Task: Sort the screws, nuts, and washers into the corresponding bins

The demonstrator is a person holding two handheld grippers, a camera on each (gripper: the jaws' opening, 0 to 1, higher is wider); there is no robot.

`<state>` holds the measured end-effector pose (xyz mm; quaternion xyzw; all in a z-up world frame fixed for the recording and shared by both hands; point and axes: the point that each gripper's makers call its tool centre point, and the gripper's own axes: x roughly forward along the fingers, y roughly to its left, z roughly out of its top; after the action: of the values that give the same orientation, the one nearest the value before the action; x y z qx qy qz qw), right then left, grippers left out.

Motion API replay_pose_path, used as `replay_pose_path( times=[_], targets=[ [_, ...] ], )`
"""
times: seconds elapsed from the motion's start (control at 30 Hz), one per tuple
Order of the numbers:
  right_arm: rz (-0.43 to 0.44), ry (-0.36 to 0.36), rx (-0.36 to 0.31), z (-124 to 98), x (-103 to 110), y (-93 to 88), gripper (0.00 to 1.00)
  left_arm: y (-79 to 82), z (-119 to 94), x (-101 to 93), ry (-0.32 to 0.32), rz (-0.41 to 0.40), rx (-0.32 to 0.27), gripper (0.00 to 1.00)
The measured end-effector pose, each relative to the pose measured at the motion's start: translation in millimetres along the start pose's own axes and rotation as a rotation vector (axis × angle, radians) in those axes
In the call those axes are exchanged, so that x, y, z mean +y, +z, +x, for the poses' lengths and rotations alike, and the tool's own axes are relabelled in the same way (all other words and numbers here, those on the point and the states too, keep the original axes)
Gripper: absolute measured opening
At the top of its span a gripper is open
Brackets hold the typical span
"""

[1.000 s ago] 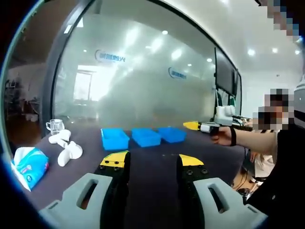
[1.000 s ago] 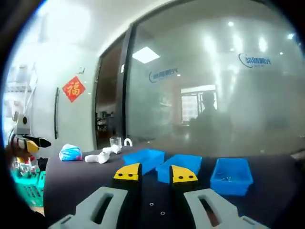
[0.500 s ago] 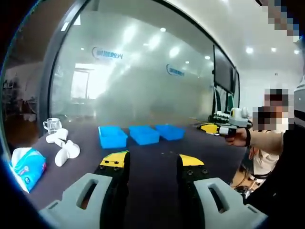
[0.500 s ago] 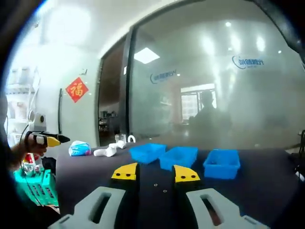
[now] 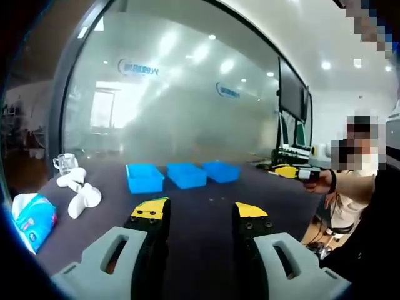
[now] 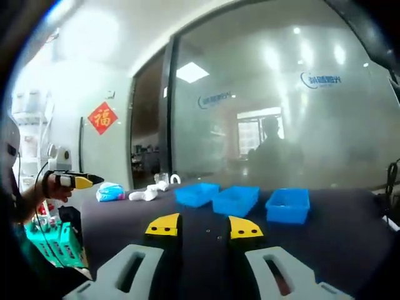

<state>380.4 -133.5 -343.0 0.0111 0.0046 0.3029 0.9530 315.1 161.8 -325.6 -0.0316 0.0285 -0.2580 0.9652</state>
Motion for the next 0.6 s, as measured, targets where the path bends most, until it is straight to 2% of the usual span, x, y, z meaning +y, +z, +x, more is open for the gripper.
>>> replay_pose_path(
  times=[0.17, 0.43, 0.6],
  targets=[
    [-0.003, 0.021, 0.028, 3.7, 0.3, -5.3, 0.24, -2.7, 0.5, -2.0, -0.009, 0.0, 0.01, 0.39],
    [-0.004, 0.075, 0.122, 9.5, 4.4, -18.1, 0.26, -4.6, -0.9, -0.6, -0.011, 0.0, 0.015, 0.39],
    [-0.039, 0.102, 0.177, 11.8, 8.6, -23.0, 0.27, -6.5, -1.4, -0.5, -0.015, 0.001, 0.02, 0.39]
  ],
)
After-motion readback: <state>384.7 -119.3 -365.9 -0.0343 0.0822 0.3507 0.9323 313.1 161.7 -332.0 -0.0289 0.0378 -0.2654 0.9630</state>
